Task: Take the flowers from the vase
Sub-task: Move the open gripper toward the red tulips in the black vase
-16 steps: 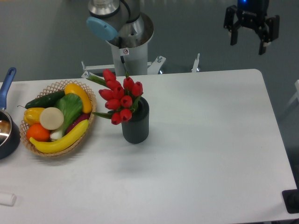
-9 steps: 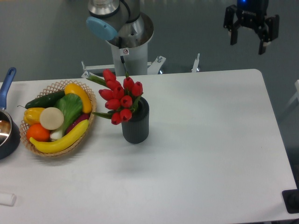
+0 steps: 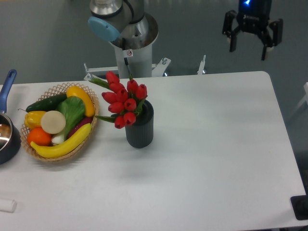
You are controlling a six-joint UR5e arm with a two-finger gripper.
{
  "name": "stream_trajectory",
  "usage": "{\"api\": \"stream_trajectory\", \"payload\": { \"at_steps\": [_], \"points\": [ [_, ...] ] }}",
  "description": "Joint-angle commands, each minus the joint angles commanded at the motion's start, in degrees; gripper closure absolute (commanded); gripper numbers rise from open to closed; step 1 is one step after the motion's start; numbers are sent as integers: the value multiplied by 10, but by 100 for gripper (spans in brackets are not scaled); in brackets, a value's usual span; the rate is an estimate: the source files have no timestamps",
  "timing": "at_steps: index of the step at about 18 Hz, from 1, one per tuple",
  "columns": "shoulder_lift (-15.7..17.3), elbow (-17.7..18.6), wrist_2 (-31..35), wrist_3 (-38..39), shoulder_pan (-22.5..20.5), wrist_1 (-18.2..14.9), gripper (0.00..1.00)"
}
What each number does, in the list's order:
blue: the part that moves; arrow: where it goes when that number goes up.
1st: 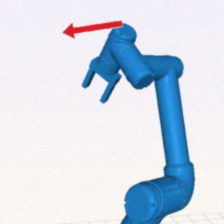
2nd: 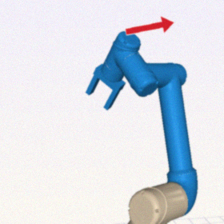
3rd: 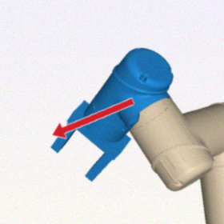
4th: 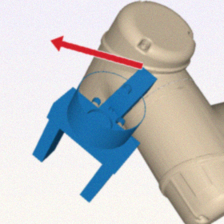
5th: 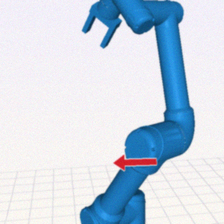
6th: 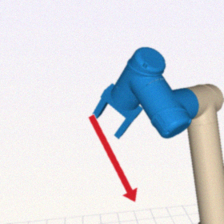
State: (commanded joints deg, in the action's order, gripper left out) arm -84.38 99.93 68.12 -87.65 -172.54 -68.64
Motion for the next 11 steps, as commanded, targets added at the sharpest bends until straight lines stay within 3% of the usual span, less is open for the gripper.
{"api": "stream_trajectory", "payload": {
  "at_steps": [3,8,11],
  "points": [
    [-2,17,-22,50,4,24,0],
    [18,97,-65,81,6,82,0],
    [20,105,-67,81,21,81,0]
  ]
}}
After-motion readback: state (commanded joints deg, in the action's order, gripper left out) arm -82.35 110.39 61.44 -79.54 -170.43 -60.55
